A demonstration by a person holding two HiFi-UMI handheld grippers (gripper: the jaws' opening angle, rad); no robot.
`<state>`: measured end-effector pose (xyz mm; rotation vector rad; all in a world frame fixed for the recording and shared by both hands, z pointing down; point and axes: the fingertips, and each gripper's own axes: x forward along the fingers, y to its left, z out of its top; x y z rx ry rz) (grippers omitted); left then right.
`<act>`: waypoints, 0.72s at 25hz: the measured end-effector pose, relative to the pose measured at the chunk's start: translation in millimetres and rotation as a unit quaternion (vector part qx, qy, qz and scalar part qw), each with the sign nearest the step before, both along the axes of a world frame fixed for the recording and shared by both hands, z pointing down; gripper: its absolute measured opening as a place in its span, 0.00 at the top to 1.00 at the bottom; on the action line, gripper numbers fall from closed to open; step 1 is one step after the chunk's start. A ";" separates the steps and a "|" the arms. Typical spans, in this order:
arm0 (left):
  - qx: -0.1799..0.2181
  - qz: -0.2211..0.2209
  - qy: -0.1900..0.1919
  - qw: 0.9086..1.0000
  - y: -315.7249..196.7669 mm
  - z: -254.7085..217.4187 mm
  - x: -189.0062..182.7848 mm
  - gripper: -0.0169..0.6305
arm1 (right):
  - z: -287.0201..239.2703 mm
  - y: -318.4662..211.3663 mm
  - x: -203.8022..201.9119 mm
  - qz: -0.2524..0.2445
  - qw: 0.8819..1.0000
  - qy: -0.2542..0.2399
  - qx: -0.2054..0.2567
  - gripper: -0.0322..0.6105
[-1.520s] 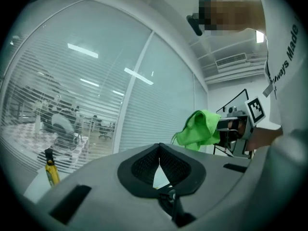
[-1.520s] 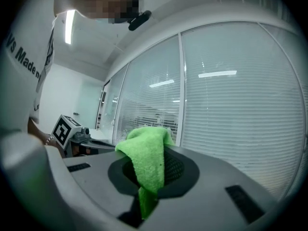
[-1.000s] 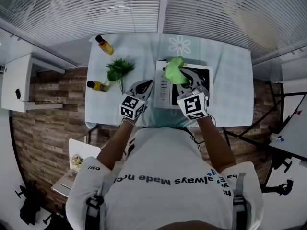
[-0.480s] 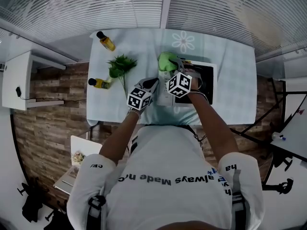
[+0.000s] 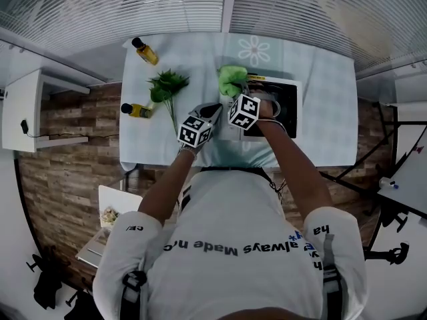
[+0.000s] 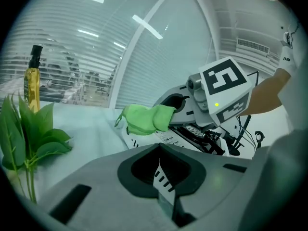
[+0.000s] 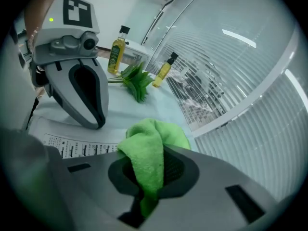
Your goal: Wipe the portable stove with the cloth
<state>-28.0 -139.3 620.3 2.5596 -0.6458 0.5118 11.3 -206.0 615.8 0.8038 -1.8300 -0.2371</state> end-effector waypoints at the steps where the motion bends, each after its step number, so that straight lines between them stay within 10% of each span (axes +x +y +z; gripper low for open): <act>1: 0.000 0.002 -0.001 1.000 0.4 0.1 0.2 0.95 | 0.7 4.1 -0.9 -0.001 1.000 0.000 -0.004 0.91; 18: -0.009 -0.017 -0.005 1.000 10.5 -2.1 -22.6 0.95 | 3.5 81.7 -18.5 -0.035 0.997 0.035 -0.063 0.91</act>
